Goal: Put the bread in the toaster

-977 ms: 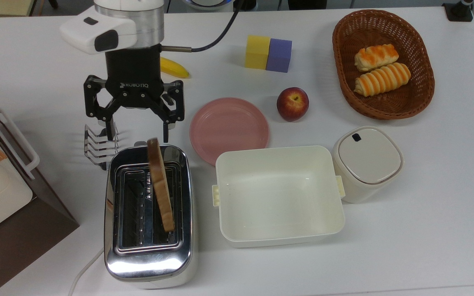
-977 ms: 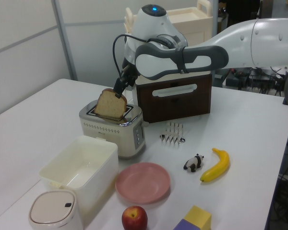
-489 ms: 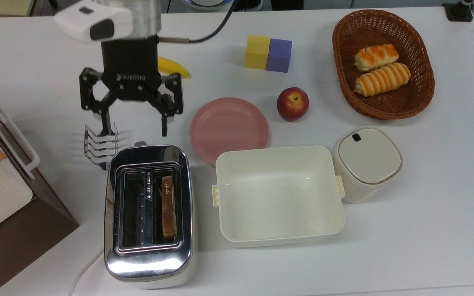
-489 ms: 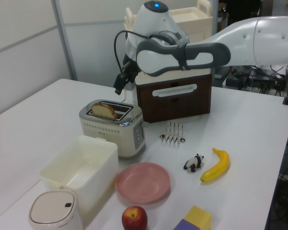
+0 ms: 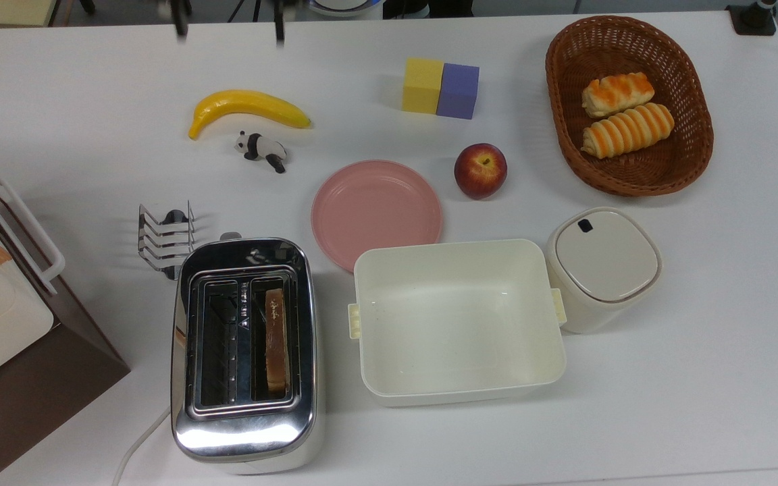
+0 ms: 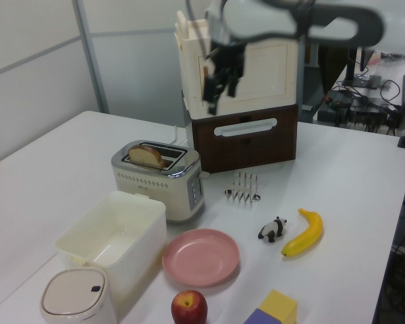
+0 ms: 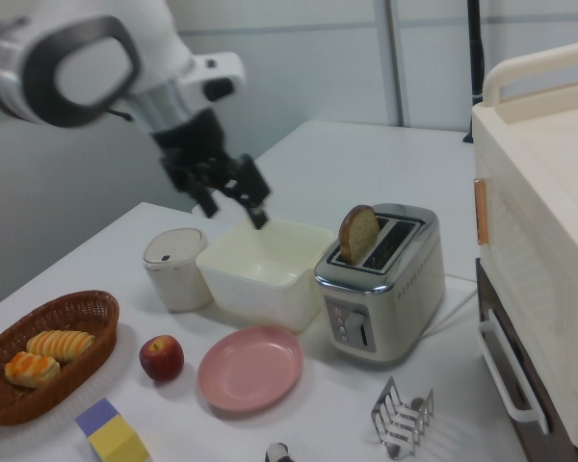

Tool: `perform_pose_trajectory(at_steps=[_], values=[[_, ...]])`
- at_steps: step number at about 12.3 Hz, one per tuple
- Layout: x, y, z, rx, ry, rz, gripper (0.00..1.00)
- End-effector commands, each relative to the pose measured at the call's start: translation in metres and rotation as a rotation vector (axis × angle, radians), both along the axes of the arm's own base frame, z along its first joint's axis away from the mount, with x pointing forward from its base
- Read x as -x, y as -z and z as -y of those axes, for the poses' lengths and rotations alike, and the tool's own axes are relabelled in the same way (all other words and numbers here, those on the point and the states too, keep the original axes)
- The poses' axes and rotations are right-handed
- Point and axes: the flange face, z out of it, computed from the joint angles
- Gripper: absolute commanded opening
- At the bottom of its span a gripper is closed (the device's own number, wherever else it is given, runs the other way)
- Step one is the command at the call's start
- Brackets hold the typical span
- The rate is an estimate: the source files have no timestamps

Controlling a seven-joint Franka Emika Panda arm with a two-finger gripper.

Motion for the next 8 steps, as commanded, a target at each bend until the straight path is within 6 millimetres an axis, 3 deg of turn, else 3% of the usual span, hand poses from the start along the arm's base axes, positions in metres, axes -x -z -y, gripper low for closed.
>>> perform_pose_trajectory(at_steps=[1, 3, 8], values=[[0.0392, -0.0187, 0.0055, -0.055, 0.027, -0.059, 1.0], [0.0425, -0.0146, 0.0154, -0.087, 0.044, -0.082, 1.0], [0.039, -0.0116, 0.0077, -0.098, 0.028, -0.08, 1.0]])
